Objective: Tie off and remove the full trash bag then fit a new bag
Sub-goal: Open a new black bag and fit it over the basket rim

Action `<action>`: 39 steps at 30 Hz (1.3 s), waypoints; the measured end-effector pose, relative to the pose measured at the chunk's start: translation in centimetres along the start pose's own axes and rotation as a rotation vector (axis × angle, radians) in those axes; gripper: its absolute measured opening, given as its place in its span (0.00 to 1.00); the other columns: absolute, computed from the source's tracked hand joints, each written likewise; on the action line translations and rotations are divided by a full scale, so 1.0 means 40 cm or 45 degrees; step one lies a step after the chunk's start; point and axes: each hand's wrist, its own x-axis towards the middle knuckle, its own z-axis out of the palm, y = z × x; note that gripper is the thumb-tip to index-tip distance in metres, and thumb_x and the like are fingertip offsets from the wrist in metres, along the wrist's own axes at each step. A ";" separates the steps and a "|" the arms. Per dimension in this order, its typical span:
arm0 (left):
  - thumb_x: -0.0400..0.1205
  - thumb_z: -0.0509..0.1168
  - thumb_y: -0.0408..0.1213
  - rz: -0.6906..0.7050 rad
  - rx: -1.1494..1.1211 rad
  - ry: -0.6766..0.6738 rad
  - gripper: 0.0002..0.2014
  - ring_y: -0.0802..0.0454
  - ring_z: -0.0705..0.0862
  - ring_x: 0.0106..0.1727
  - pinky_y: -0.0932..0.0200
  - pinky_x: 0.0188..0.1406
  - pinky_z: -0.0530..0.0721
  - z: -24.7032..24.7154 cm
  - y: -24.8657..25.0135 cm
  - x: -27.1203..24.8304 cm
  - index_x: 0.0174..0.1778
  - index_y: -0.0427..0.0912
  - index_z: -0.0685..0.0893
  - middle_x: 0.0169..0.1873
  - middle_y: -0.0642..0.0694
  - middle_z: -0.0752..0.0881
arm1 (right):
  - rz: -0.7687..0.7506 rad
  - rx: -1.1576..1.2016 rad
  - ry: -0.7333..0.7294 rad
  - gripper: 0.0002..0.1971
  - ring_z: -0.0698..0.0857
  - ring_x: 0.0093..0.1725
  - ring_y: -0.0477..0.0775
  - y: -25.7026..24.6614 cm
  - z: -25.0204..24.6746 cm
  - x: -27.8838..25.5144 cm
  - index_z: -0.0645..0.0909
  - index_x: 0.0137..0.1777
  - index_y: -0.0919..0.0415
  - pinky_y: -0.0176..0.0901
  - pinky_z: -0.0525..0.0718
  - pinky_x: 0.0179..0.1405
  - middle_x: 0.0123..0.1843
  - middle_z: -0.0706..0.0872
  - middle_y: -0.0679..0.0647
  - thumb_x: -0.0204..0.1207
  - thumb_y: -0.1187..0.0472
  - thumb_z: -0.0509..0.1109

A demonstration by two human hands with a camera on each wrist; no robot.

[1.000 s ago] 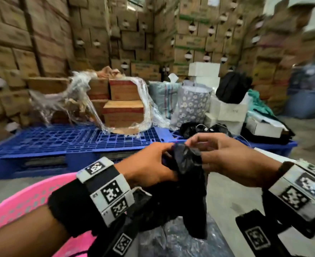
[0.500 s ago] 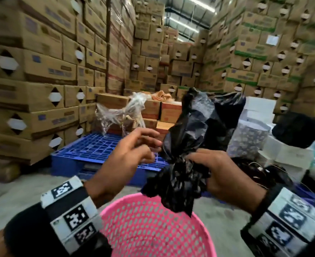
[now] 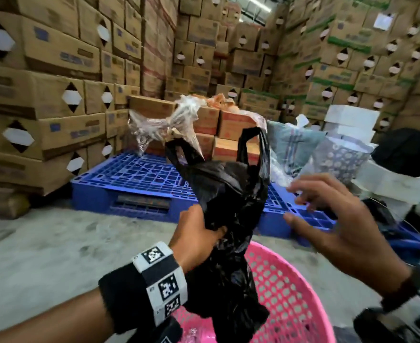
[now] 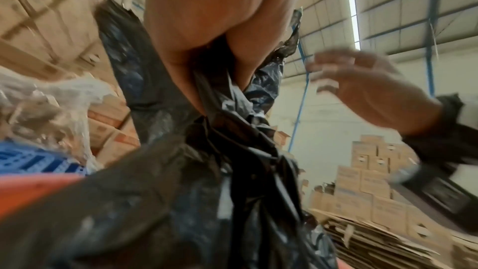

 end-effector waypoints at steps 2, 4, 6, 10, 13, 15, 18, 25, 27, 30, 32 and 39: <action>0.70 0.73 0.38 0.085 0.120 -0.012 0.11 0.36 0.84 0.57 0.56 0.37 0.78 0.025 -0.001 -0.025 0.44 0.36 0.85 0.45 0.32 0.90 | -0.021 -0.120 -0.136 0.31 0.81 0.53 0.43 -0.010 0.006 0.015 0.71 0.71 0.49 0.31 0.78 0.51 0.71 0.73 0.49 0.67 0.52 0.76; 0.71 0.72 0.36 0.137 0.153 -0.048 0.09 0.37 0.84 0.57 0.57 0.36 0.77 0.036 0.003 -0.055 0.45 0.39 0.85 0.45 0.34 0.90 | 0.047 -0.151 -0.340 0.35 0.79 0.62 0.43 -0.005 0.034 0.024 0.66 0.74 0.45 0.36 0.79 0.55 0.73 0.73 0.45 0.68 0.50 0.76; 0.70 0.71 0.40 0.124 0.146 -0.134 0.11 0.40 0.86 0.55 0.52 0.42 0.84 0.033 0.004 -0.086 0.47 0.45 0.83 0.46 0.40 0.91 | 0.012 -0.115 -0.346 0.17 0.82 0.49 0.44 0.007 0.076 0.016 0.78 0.57 0.46 0.42 0.80 0.44 0.52 0.84 0.45 0.69 0.53 0.75; 0.66 0.77 0.49 -0.034 0.220 -0.446 0.25 0.60 0.80 0.65 0.69 0.52 0.80 -0.017 0.027 -0.121 0.56 0.66 0.74 0.55 0.66 0.80 | -0.020 -0.129 -0.363 0.10 0.78 0.34 0.51 0.055 0.109 -0.043 0.72 0.35 0.55 0.49 0.76 0.30 0.32 0.76 0.43 0.65 0.64 0.73; 0.64 0.77 0.55 -0.110 0.388 -0.446 0.59 0.58 0.54 0.82 0.66 0.74 0.62 -0.069 0.039 -0.123 0.81 0.53 0.43 0.80 0.58 0.57 | -0.116 -0.161 -0.444 0.11 0.83 0.37 0.56 0.081 0.109 -0.089 0.75 0.40 0.56 0.49 0.78 0.30 0.36 0.83 0.51 0.61 0.64 0.73; 0.69 0.74 0.54 0.199 0.607 -0.442 0.55 0.62 0.39 0.82 0.58 0.82 0.48 -0.075 0.050 -0.111 0.80 0.58 0.40 0.83 0.57 0.43 | -0.212 -0.110 -0.505 0.12 0.81 0.37 0.54 0.093 0.118 -0.108 0.74 0.42 0.53 0.47 0.77 0.29 0.36 0.83 0.50 0.61 0.66 0.71; 0.74 0.70 0.44 0.714 0.905 -0.620 0.29 0.54 0.41 0.84 0.58 0.79 0.42 -0.031 0.038 -0.086 0.71 0.58 0.72 0.83 0.50 0.55 | -0.330 -0.056 -0.566 0.10 0.82 0.38 0.52 0.107 0.141 -0.133 0.75 0.45 0.52 0.45 0.80 0.28 0.39 0.84 0.50 0.63 0.60 0.63; 0.80 0.61 0.46 0.793 1.175 -0.759 0.07 0.50 0.84 0.49 0.53 0.58 0.77 0.034 -0.011 -0.092 0.49 0.50 0.83 0.42 0.52 0.88 | -0.118 -0.141 -0.809 0.11 0.86 0.48 0.61 0.229 0.141 -0.198 0.75 0.53 0.50 0.54 0.84 0.38 0.48 0.88 0.52 0.72 0.50 0.65; 0.81 0.58 0.46 0.827 1.337 -0.783 0.10 0.47 0.85 0.44 0.51 0.45 0.83 0.040 -0.010 -0.107 0.48 0.50 0.84 0.41 0.51 0.89 | -0.053 -0.208 -0.989 0.09 0.84 0.49 0.62 0.246 0.140 -0.211 0.77 0.46 0.54 0.54 0.82 0.41 0.47 0.87 0.54 0.74 0.50 0.63; 0.80 0.58 0.46 0.830 1.382 -0.684 0.11 0.46 0.83 0.40 0.53 0.31 0.81 0.034 -0.008 -0.125 0.49 0.51 0.85 0.40 0.48 0.85 | -0.041 -0.240 -1.013 0.12 0.84 0.52 0.60 0.244 0.136 -0.212 0.79 0.49 0.54 0.54 0.82 0.46 0.50 0.87 0.51 0.73 0.47 0.63; 0.80 0.56 0.47 0.801 1.264 -0.639 0.13 0.47 0.82 0.37 0.54 0.26 0.78 0.028 -0.003 -0.132 0.51 0.51 0.84 0.38 0.48 0.83 | -0.040 -0.159 -0.930 0.17 0.83 0.54 0.54 0.223 0.140 -0.210 0.77 0.55 0.52 0.51 0.82 0.46 0.53 0.85 0.46 0.70 0.44 0.66; 0.83 0.57 0.44 0.909 1.060 -0.865 0.10 0.39 0.81 0.36 0.45 0.39 0.79 0.038 -0.002 -0.130 0.40 0.43 0.75 0.34 0.43 0.84 | -0.055 0.254 -0.819 0.08 0.78 0.43 0.46 0.165 0.162 -0.223 0.80 0.35 0.52 0.50 0.81 0.45 0.37 0.82 0.45 0.70 0.51 0.69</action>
